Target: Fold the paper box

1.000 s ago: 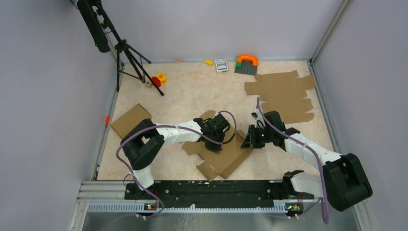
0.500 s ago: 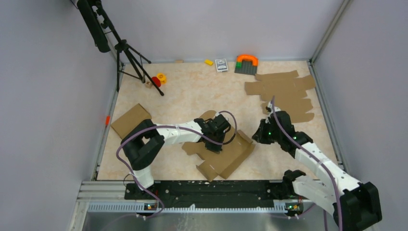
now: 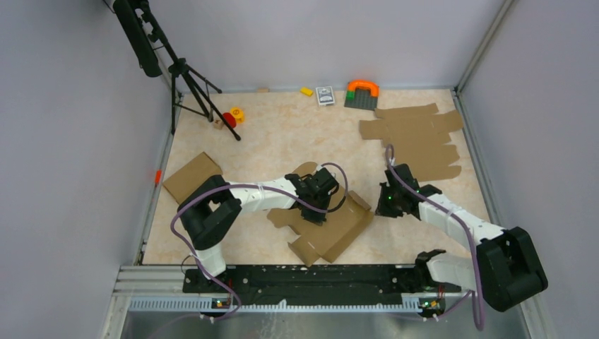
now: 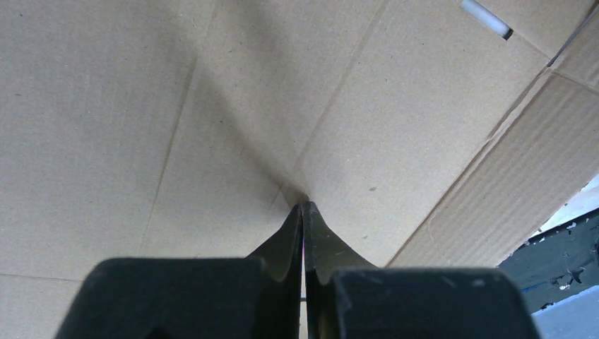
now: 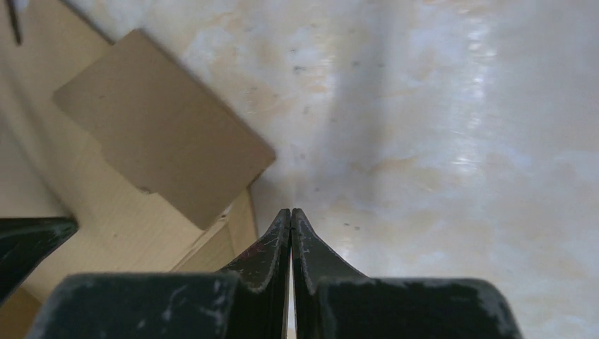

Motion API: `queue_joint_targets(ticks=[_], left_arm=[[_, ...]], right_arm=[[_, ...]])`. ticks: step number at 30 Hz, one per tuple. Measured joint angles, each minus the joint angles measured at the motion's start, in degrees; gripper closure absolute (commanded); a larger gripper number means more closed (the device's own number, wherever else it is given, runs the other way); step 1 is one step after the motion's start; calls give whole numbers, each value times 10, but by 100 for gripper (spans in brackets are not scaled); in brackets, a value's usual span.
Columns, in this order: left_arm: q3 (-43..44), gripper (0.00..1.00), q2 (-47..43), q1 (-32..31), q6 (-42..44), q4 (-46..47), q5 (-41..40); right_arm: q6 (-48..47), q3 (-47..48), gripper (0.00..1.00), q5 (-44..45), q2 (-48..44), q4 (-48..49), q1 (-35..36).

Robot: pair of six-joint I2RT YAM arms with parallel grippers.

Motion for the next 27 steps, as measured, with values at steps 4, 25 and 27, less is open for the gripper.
queue_joint_targets(ticks=[4, 25, 27], left_arm=[[0, 100, 0, 0, 0, 0, 0], [0, 100, 0, 0, 0, 0, -2], [0, 100, 0, 0, 0, 0, -2]], right_arm=[[-10, -2, 100, -82, 9, 40, 0], [-49, -2, 100, -184, 34, 79, 38], [-49, -2, 100, -181, 34, 71, 46]])
